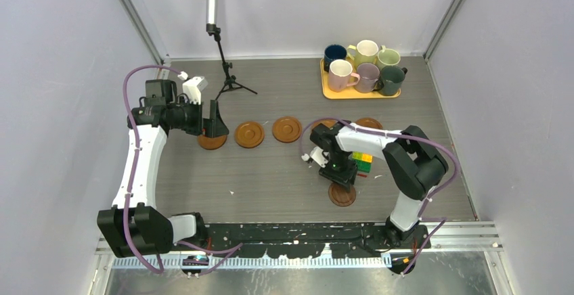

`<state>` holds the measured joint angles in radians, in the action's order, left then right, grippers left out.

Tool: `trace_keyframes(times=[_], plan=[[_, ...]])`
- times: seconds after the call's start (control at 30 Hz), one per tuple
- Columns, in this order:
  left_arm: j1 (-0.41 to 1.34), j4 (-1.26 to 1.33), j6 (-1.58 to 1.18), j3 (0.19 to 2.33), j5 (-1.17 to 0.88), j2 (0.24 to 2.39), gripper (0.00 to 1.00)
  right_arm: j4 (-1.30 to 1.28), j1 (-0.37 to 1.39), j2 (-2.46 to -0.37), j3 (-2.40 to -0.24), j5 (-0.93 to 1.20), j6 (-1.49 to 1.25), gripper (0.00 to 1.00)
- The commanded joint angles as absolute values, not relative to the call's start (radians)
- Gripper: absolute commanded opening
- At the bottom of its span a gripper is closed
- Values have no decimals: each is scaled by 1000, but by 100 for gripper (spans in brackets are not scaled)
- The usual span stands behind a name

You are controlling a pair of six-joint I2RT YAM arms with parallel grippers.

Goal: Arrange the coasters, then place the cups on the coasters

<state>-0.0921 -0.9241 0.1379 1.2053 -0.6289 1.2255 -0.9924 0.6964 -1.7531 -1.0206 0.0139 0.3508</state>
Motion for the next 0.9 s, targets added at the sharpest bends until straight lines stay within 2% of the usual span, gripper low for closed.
trace_keyframes(times=[0.0, 0.37, 0.87], plan=[[-98, -898, 144, 1226, -629, 1204, 100, -743, 668, -1839, -1059, 3, 335, 39], [-97, -893, 137, 1227, -633, 1215, 100, -783, 640, -1867, -1189, 91, 308, 41], [-98, -896, 137, 1229, -629, 1217, 100, -715, 558, -1909, -1221, -122, 267, 41]])
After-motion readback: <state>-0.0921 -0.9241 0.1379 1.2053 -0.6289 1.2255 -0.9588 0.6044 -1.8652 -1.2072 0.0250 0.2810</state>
